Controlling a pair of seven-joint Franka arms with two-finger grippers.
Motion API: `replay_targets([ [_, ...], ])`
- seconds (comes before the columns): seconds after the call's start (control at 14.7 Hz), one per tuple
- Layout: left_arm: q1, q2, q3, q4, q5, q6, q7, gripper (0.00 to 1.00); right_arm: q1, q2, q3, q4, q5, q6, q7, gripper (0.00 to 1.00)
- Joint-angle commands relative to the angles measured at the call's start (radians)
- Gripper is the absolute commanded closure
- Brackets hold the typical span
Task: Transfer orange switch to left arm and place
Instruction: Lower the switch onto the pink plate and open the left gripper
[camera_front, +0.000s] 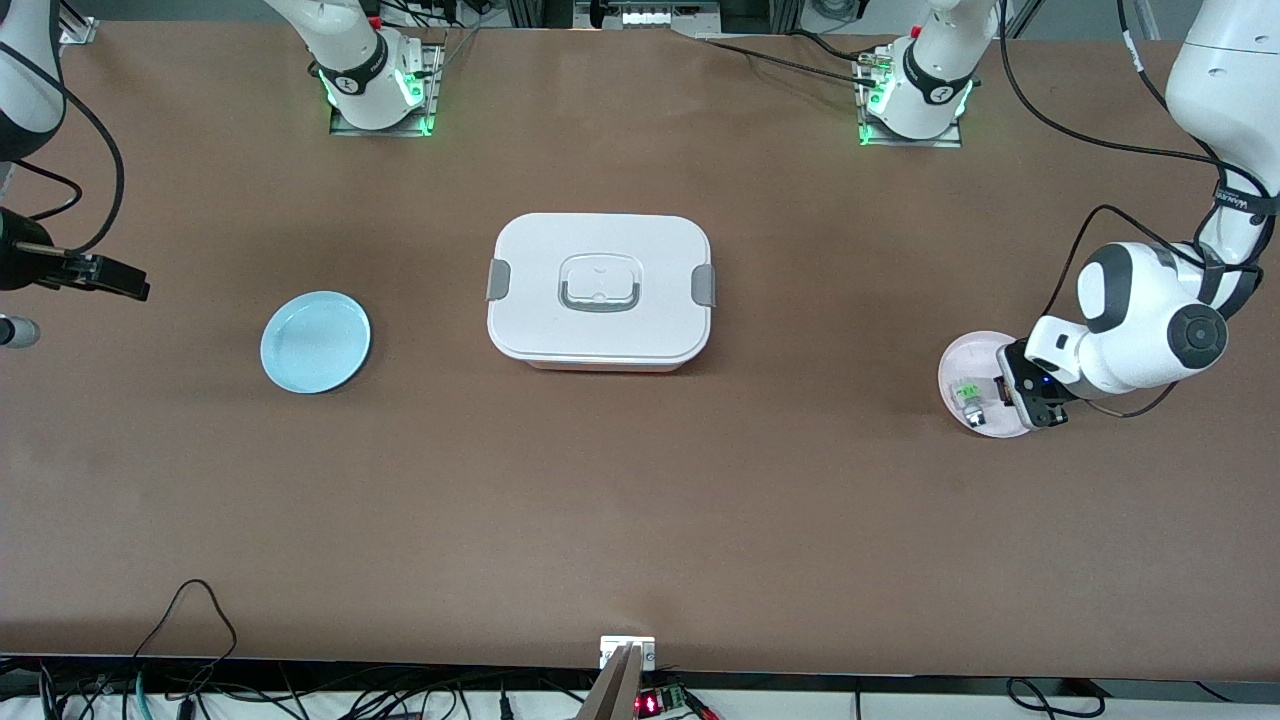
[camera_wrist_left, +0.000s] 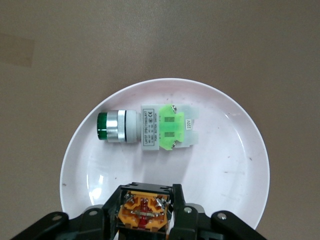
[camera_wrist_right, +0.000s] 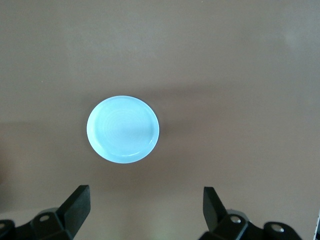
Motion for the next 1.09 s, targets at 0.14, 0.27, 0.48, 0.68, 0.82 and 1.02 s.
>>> replay_targets([
  [0.14, 0.023, -0.02, -0.013, -0.05, 0.019, 0.05, 0.023, 0.31, 0.003, -0.009, 0.007, 0.015, -0.012, 0.013, -0.031, 0.0],
  [0.27, 0.024, -0.022, -0.015, -0.05, 0.019, 0.048, 0.023, 0.0, -0.001, -0.008, 0.004, 0.02, -0.003, 0.021, -0.074, 0.0],
  [0.48, 0.024, -0.026, -0.015, -0.048, 0.019, 0.039, 0.024, 0.0, -0.004, -0.009, -0.002, 0.01, 0.012, 0.042, -0.102, 0.0],
  [0.68, 0.024, -0.051, -0.015, -0.039, 0.019, 0.018, 0.023, 0.0, -0.003, -0.034, -0.039, -0.024, 0.068, 0.039, -0.12, 0.0],
  [0.82, 0.023, -0.097, -0.016, -0.007, 0.011, -0.094, 0.012, 0.0, -0.003, -0.054, -0.039, -0.053, 0.068, 0.051, -0.111, 0.0],
  [1.02, 0.015, -0.117, -0.033, 0.134, 0.003, -0.357, -0.061, 0.0, 0.007, -0.068, -0.021, -0.053, 0.057, 0.055, 0.035, 0.0],
])
